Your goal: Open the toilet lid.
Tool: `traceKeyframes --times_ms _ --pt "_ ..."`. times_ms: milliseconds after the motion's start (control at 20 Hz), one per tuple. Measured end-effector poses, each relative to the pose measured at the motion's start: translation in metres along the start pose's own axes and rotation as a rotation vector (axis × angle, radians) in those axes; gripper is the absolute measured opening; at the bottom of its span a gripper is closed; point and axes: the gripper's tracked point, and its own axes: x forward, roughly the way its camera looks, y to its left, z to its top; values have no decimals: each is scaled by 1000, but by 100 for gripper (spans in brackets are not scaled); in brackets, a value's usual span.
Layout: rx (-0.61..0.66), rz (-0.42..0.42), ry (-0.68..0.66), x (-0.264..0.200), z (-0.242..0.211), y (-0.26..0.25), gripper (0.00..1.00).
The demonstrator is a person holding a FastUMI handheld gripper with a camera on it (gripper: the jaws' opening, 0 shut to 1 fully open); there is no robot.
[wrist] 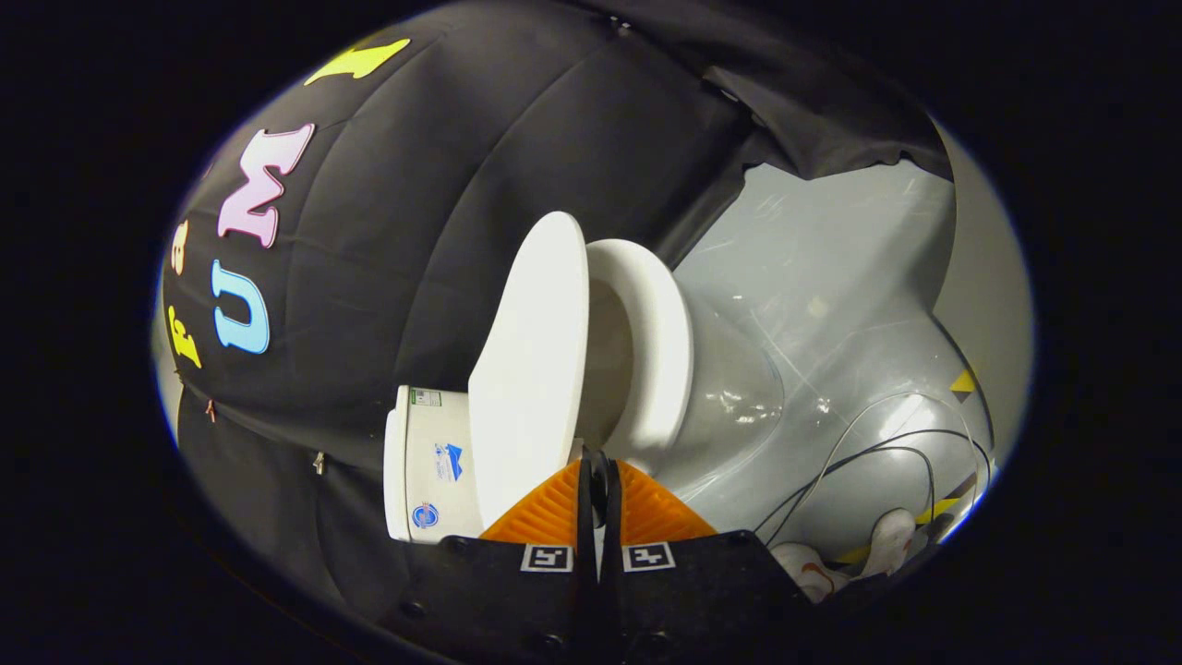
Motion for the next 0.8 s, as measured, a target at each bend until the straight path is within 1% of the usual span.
traceKeyframes --times_ms 300,500,700,800 --pt "-46 14 -34 -16 5 34 5" --pt "-94 -1 -35 -21 5 56 5" --pt "-125 6 -35 -30 4 83 5" --pt "-156 12 -35 -35 2 104 5"
